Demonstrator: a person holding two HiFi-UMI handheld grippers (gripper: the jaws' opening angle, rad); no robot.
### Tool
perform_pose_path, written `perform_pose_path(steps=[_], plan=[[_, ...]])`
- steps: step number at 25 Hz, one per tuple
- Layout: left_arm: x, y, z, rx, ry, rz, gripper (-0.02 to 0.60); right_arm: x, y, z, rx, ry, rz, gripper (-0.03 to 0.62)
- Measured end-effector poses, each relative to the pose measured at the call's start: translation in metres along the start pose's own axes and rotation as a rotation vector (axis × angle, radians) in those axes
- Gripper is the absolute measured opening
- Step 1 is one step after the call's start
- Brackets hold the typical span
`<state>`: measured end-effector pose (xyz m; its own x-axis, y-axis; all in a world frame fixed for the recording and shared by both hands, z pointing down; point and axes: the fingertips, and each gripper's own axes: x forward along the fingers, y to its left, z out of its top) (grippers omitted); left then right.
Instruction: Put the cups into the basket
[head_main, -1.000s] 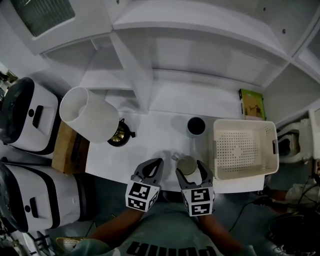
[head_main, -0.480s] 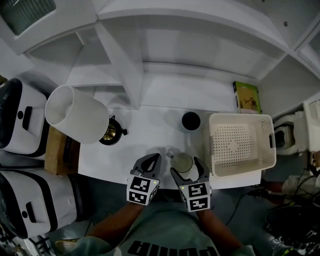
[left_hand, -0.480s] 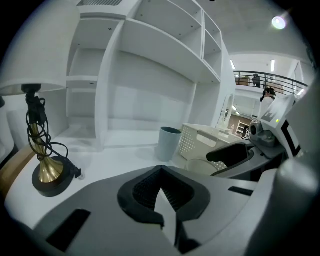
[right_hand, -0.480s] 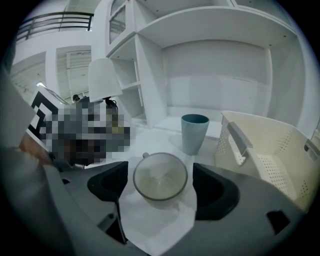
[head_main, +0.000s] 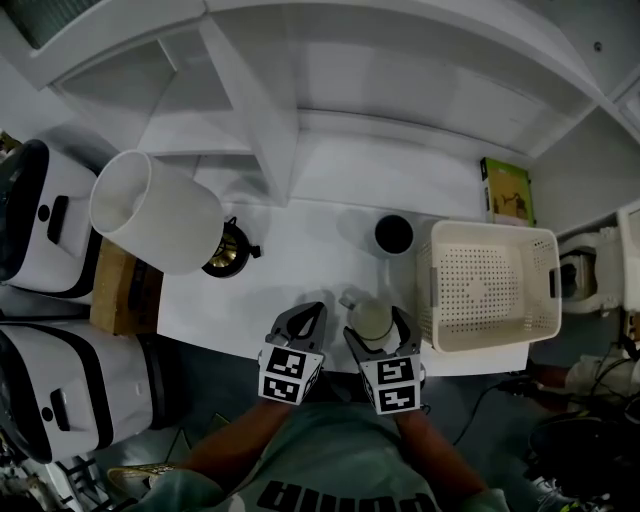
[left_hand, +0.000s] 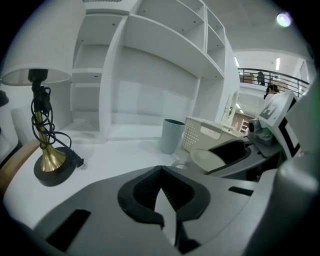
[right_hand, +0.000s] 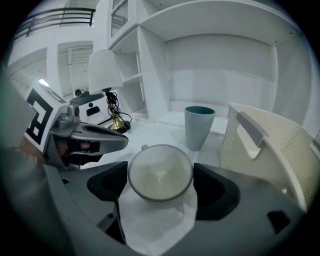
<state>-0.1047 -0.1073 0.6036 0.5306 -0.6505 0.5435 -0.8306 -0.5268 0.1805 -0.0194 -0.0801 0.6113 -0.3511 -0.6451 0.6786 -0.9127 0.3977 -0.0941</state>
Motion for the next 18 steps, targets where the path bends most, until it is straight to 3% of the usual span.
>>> perform_pose_path(steps=[18], plan=[[-0.017,-0.009,0.007,0.001,-0.01,0.033,0.006,-0.001,-0.001,-0.005,-0.027,0.004,-0.002,0.387]])
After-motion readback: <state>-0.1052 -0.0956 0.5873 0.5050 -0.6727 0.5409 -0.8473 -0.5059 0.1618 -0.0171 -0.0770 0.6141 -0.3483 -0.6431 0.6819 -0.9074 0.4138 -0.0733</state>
